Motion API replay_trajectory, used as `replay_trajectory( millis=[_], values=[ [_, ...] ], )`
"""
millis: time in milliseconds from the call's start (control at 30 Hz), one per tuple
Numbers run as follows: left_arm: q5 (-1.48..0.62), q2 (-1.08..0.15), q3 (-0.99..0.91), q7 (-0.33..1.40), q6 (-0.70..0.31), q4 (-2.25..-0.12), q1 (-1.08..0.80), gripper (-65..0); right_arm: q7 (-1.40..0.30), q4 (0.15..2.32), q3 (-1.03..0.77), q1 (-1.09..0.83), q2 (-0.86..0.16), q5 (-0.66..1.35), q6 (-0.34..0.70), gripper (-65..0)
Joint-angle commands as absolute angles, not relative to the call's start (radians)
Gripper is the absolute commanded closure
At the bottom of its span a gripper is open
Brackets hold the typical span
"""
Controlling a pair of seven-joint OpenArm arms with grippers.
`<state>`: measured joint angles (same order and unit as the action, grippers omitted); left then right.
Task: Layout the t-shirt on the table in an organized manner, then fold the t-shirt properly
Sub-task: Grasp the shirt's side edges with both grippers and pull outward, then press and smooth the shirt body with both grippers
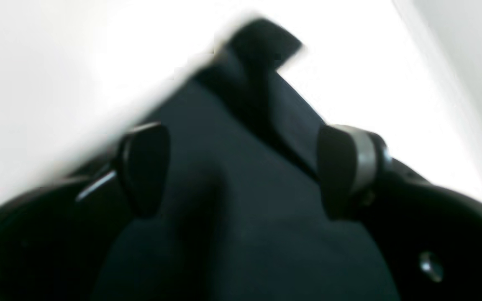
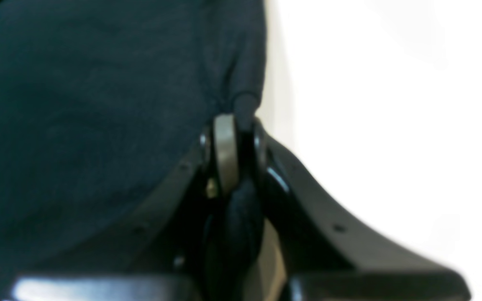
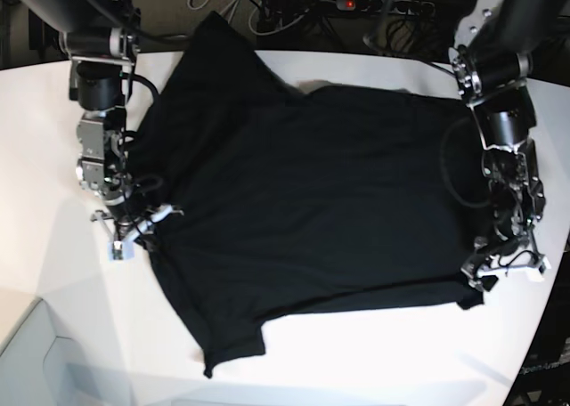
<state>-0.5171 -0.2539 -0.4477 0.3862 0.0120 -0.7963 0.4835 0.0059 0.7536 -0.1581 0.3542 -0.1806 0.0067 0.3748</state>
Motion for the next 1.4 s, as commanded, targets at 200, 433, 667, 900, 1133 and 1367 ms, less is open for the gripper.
replay_trajectory(
  millis=[200, 433, 667, 900, 1133, 1367],
  values=[
    [-0.407, -0.211, -0.447, 0.363, -0.004, -0.691, 0.507, -52.9, -0.010, 0.809, -0.255, 0.320, -0.208, -0.002, 0.340, 0.0],
    [-0.404, -0.176, -0.447, 0.366, -0.005, -0.723, 0.496, -52.7, -0.013, 1.070, -0.255, 0.211, -0.166, -0.002, 0.340, 0.0],
    [-0.403, -0.159, -0.447, 0.377, -0.005, -0.960, 0.453, -52.7, -0.015, 1.175, -0.255, 0.197, -0.165, -0.002, 0.340, -14.8],
    [-0.397, -0.154, -0.308, 0.364, -0.005, -0.854, 0.547, -52.7, -0.010, 1.201, -0.255, 0.163, -0.163, -0.002, 0.340, -32.7],
    [-0.397, -0.153, -0.134, 0.228, -0.004, -0.527, 0.725, -52.7, -0.015, 1.299, -0.257, 0.104, -0.133, -0.002, 0.340, -33.1],
    [-0.406, -0.131, 0.002, 0.016, -0.001, -0.315, 0.811, -52.7, -0.015, 1.326, -0.255, 0.062, -0.133, -0.002, 0.340, -33.1]
  ],
)
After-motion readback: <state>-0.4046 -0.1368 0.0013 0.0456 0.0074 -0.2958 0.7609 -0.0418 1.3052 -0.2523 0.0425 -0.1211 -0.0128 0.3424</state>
